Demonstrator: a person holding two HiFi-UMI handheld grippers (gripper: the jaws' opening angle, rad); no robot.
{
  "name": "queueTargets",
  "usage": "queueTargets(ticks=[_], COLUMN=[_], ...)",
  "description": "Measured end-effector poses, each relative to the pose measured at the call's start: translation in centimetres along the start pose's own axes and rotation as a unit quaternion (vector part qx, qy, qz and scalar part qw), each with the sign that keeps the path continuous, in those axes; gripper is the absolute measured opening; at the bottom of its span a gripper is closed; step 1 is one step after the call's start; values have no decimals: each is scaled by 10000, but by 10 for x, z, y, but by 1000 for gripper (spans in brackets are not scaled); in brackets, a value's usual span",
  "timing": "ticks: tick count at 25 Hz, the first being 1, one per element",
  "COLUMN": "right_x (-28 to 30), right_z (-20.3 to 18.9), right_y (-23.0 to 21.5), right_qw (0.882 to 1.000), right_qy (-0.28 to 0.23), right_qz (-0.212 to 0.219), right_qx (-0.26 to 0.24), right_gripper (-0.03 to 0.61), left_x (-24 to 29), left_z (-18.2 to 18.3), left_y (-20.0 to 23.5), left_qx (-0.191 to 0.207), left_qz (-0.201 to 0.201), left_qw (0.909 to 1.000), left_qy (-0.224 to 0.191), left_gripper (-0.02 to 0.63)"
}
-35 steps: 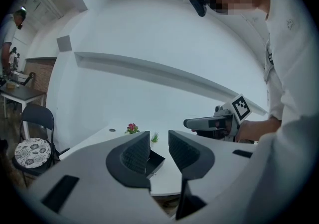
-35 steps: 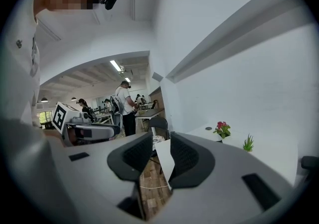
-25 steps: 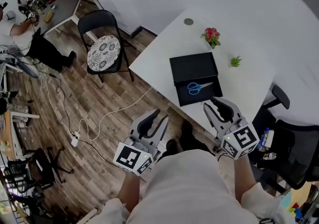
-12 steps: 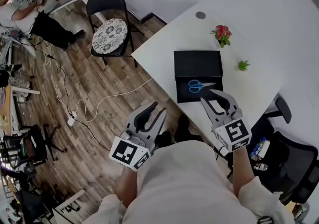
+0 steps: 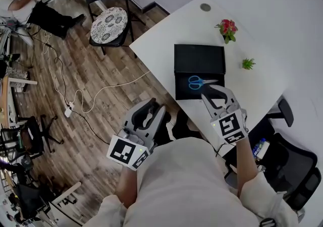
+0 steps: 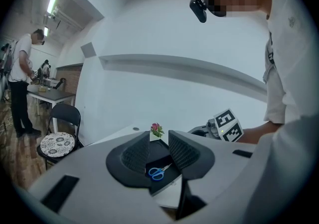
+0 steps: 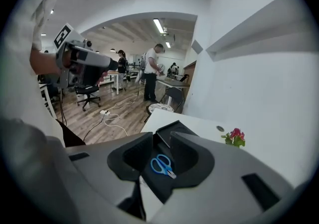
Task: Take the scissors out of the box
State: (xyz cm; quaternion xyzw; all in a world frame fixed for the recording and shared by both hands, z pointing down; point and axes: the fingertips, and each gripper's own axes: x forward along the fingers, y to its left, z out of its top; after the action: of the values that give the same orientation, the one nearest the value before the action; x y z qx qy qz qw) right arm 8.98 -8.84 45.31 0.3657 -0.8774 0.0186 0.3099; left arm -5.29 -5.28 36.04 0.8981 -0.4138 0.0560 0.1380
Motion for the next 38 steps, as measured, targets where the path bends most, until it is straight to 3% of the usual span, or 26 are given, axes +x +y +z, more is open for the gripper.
queueTargets(ticks=[7,13,27,38], right_x=[28,55,103,129], right_z=[-23,-52,-111,-131], right_y=[1,-4,-2,0], right_qw=[9970,9841,9608,9513], right_qy=[497,1090,1851,2167], right_qz=[147,121,694,893], right_qx=[-573,-1396,-1943,-2002], right_gripper=[115,110,114,117], left_x=[8,22,33,31], left_z=[-8,-14,-29,-32], left_y=[12,20,22,31], left_qx=[-125,-192,-221,-234], left_qz=[-77,-209,-327,-234], left_qw=[9999,9995,9982,9981], left_qy=[78,165,447,529], left_gripper=[124,124,124,124])
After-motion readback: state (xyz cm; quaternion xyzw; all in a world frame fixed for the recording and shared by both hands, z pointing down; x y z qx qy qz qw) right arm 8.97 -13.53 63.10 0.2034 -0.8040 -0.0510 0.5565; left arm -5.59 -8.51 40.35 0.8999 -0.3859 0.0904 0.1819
